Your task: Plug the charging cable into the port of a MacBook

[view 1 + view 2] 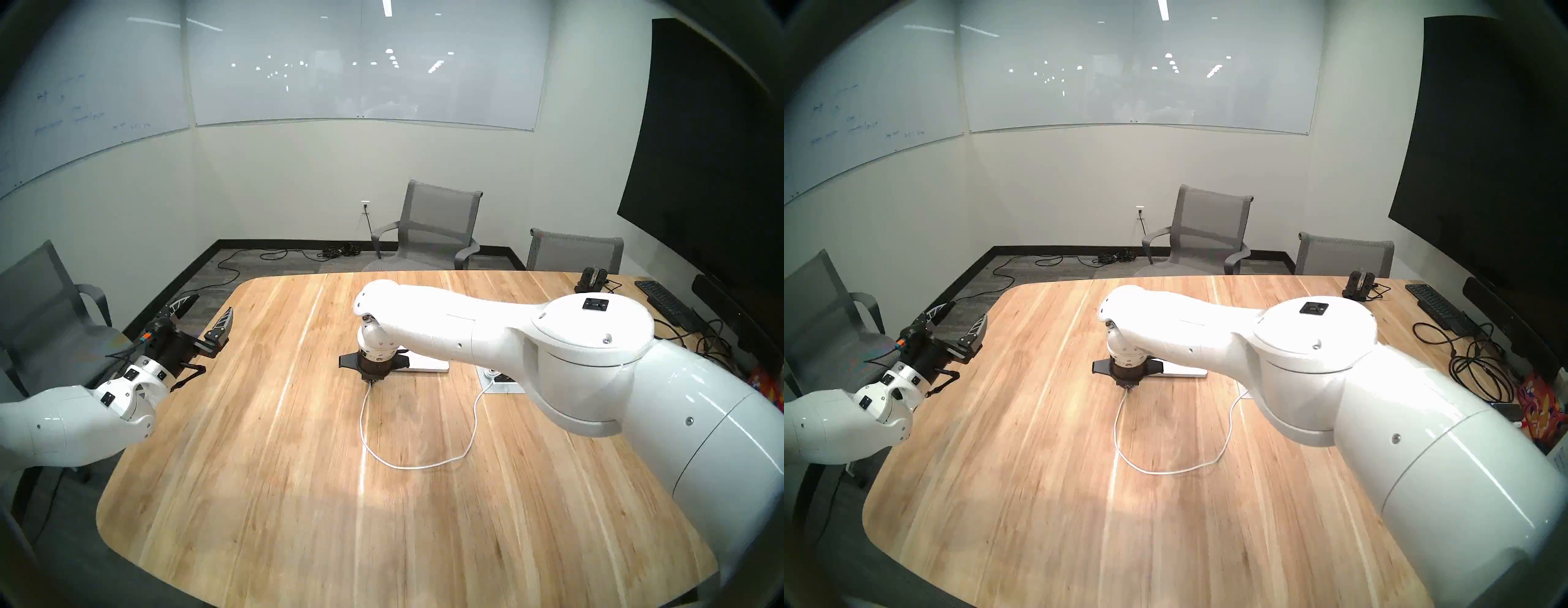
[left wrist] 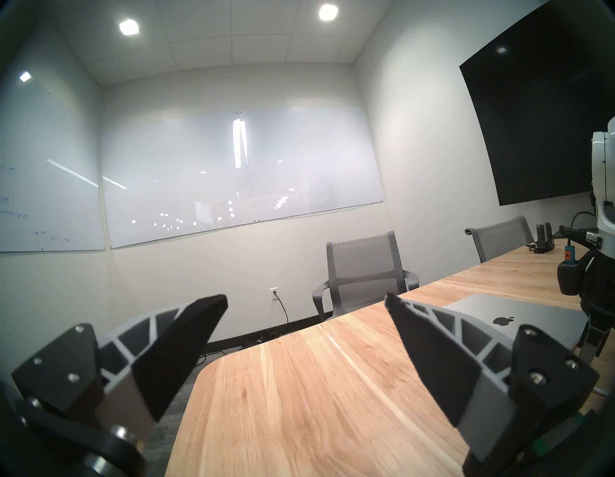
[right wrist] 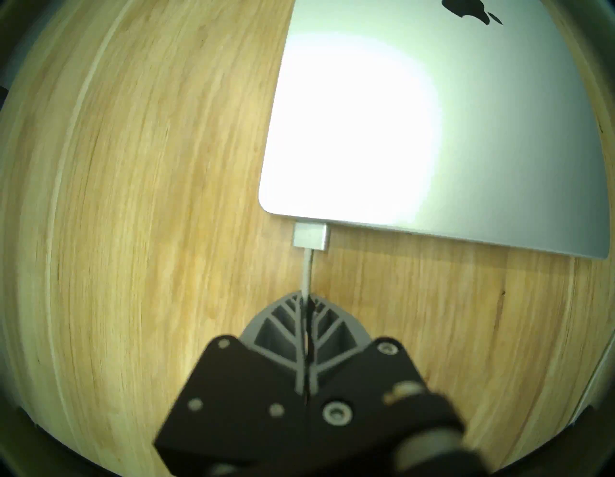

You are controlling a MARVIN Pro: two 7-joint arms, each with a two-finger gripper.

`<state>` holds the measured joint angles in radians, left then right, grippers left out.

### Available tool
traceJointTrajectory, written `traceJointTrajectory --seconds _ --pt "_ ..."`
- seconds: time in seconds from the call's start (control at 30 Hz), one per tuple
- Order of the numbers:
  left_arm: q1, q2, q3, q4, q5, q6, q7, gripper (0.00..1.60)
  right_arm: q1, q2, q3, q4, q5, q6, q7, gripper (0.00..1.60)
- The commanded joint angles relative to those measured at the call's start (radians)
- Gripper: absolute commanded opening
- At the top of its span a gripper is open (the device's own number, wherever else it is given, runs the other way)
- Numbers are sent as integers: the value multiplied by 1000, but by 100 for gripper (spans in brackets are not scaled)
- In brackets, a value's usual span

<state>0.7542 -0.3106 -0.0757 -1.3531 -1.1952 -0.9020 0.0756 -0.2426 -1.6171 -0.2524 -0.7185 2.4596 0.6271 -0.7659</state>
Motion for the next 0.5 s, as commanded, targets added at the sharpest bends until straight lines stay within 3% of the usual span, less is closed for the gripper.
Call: traceJointTrajectory --seconds 0.0,0.47 --pt "-15 1 -13 -2 2 -8 2 160 16 6 8 3 -2 -9 4 0" --pt "-15 1 -13 -2 1 -7 1 160 11 19 8 29 -12 4 42 0"
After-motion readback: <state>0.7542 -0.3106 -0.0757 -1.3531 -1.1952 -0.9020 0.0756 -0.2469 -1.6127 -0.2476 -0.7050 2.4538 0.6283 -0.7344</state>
